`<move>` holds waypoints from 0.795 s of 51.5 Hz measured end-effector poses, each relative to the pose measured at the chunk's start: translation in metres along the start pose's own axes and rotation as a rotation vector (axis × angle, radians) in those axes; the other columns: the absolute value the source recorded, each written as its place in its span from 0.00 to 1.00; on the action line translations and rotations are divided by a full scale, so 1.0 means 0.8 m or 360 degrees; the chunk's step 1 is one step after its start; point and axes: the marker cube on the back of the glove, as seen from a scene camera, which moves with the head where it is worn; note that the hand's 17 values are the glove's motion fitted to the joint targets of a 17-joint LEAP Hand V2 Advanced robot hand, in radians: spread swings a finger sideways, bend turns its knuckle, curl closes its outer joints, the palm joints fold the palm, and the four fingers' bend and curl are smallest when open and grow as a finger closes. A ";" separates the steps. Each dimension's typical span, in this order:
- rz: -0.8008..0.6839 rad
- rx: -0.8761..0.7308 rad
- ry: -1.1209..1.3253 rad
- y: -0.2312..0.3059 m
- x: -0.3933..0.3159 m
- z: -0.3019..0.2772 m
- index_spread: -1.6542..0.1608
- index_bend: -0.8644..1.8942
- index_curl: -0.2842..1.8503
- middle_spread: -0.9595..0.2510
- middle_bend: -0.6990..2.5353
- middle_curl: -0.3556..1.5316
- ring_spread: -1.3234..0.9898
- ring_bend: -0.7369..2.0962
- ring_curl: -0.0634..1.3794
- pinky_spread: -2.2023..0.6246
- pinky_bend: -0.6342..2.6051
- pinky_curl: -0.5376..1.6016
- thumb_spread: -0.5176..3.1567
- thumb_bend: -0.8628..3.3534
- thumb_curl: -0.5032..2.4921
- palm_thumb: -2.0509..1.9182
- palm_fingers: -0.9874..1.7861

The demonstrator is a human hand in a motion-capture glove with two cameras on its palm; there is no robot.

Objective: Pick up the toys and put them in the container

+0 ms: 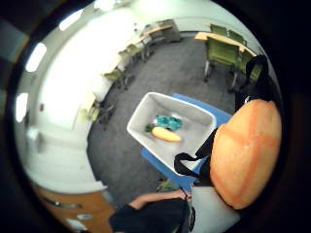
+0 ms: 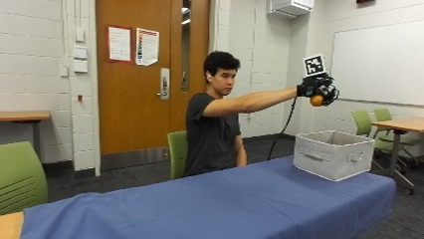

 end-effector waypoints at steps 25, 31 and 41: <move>0.0116 -0.0472 -0.0065 -0.036 0.008 0.096 0.73 0.32 0.72 0.46 0.41 0.53 0.38 0.60 0.36 0.63 0.46 0.44 0.36 0.18 0.50 0.62 0.62; 0.0020 -0.0428 0.0009 -0.027 0.021 0.100 0.76 0.29 0.63 0.60 0.36 0.51 0.44 0.57 0.35 0.67 0.52 0.47 0.38 0.17 0.42 0.50 0.36; 0.0126 -0.0354 0.0045 -0.013 -0.040 0.089 0.81 0.33 0.52 0.68 0.37 0.48 0.45 0.55 0.30 0.70 0.53 0.45 0.40 0.17 0.35 0.48 0.33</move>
